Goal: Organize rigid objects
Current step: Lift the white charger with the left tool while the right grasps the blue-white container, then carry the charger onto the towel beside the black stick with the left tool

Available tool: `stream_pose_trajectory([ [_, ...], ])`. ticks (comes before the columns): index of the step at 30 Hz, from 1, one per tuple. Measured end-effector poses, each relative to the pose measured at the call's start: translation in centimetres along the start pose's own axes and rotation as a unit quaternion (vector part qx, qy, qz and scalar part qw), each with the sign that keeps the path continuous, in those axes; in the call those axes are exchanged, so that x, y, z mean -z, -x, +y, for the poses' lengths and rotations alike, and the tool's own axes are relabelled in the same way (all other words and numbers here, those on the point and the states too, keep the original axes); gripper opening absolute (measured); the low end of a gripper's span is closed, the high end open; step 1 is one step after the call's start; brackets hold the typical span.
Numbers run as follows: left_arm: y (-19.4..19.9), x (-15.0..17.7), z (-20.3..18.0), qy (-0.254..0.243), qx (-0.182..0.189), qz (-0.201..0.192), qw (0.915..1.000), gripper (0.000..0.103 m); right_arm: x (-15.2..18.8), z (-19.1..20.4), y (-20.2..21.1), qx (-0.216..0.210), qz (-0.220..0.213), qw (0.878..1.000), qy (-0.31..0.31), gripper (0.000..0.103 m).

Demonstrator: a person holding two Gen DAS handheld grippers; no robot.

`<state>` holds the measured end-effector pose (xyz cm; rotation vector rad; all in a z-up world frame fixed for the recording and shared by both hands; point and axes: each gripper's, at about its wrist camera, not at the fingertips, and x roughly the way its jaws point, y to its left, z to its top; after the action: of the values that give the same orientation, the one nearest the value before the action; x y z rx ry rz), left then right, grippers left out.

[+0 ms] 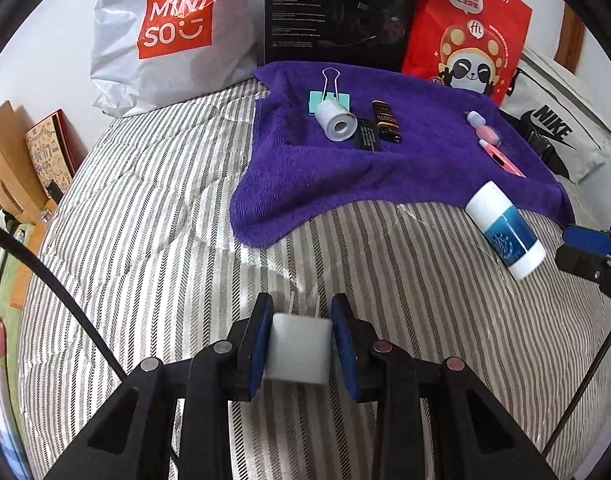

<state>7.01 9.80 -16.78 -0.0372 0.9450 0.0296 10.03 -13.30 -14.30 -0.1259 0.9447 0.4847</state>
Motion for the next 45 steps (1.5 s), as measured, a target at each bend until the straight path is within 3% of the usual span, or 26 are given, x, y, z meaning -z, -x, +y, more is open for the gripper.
stream_pose_trajectory([
  [16, -0.3, -0.3, 0.0, 0.003, -0.002, 0.005, 1.0000, 0.029, -2.8, 3.0, -5.8, 0.005, 0.027, 0.999, 0.043, 0.049],
  [19, -0.2, -0.3, 0.0, 0.004, -0.002, 0.007, 1.0000, 0.029, -2.9, 3.2, -7.0, 0.020, 0.031, 0.998, 0.054, 0.042],
  [20, -0.2, -0.3, 0.0, 0.005, -0.001, 0.007, 1.0000, 0.029, -2.8, 3.2, -6.9, 0.021, 0.021, 0.998, 0.057, 0.036],
  [27, -0.2, -0.3, 0.1, 0.004, 0.005, 0.007, 1.0000, 0.029, -2.5, 1.8, -5.7, 0.017, 0.024, 0.999, 0.044, 0.036],
  [35, -0.2, -0.2, -0.1, -0.003, -0.005, 0.006, 1.0000, 0.029, 1.1, -2.3, -1.3, 0.035, 0.030, 0.999, 0.002, 0.036],
  [40, -0.3, -0.3, -0.4, -0.005, -0.009, 0.009, 0.9999, 0.029, 2.8, -3.0, -1.8, 0.038, 0.050, 0.998, -0.008, 0.037],
  [45, -0.2, -0.3, -0.1, -0.002, -0.005, 0.008, 1.0000, 0.028, 3.3, -2.5, -1.9, 0.052, 0.040, 0.998, 0.006, 0.036],
])
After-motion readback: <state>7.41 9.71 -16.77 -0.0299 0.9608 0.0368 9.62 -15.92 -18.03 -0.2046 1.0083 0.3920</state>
